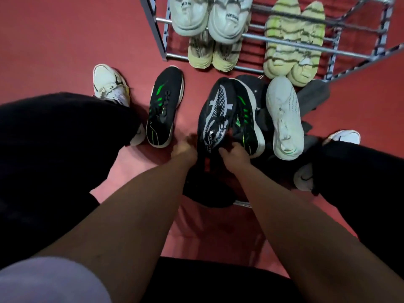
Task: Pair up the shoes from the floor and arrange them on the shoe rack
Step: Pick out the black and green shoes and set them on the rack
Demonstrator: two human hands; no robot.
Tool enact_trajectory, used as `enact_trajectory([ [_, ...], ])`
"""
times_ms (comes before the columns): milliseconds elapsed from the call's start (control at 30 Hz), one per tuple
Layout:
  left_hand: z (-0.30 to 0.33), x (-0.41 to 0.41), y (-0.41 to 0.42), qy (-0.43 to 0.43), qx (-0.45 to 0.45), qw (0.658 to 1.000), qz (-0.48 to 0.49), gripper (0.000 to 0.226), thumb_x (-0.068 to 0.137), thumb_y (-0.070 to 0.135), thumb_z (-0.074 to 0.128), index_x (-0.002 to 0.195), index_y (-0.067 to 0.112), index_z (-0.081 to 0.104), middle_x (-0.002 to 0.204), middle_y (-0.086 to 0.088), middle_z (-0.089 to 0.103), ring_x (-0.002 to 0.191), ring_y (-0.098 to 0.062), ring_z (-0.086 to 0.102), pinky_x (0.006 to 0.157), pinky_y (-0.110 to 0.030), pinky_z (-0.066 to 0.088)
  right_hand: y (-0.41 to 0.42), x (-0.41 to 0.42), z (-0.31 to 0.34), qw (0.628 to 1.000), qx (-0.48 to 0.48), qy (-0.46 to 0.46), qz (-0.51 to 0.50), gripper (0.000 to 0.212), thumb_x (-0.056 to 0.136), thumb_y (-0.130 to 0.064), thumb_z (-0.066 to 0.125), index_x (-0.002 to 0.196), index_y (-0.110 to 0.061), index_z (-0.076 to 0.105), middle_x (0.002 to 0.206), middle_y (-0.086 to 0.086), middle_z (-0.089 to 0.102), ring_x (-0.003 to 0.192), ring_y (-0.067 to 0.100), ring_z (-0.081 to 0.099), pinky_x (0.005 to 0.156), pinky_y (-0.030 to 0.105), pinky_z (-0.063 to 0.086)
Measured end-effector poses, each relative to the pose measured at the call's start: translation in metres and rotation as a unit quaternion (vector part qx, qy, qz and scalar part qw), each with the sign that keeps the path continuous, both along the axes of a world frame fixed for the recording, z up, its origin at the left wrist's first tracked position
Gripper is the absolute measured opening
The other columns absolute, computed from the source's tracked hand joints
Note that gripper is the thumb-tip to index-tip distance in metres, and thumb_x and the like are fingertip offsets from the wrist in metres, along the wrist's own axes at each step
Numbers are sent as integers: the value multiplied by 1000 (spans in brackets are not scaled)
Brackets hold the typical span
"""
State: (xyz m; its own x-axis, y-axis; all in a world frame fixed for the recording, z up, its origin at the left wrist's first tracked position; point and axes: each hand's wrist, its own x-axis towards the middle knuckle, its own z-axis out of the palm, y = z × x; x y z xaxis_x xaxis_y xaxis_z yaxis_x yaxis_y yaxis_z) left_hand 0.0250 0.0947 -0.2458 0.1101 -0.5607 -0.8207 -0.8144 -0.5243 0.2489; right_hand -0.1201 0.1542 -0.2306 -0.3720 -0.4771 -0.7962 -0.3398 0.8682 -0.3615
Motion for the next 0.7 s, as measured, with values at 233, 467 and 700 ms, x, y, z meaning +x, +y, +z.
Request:
enact_trajectory([
  [233,-14,-6,0,41,27,999,-15,38,94,16,50,133,16,54,133,-15,60,122,-31,56,99,-30,42,-27,9,-21,999,30,9,-34,56,82,-39,71,121,-2,54,120,16,64,110,34,62,92,37,49],
  [467,-7,5,-18,-80,-153,985,-28,41,88,6,40,121,20,60,126,-10,56,118,-33,51,95,-38,43,-21,12,3,987,10,133,90,32,93,-36,49,116,-15,54,113,16,66,106,38,62,85,42,48],
  [700,-19,41,-39,-127,-113,963,211,24,81,13,47,98,-1,57,90,-24,67,86,-32,66,82,-34,38,-8,-9,3,928,-197,315,-7,26,82,-18,58,108,-20,58,110,9,58,104,32,56,83,41,46],
])
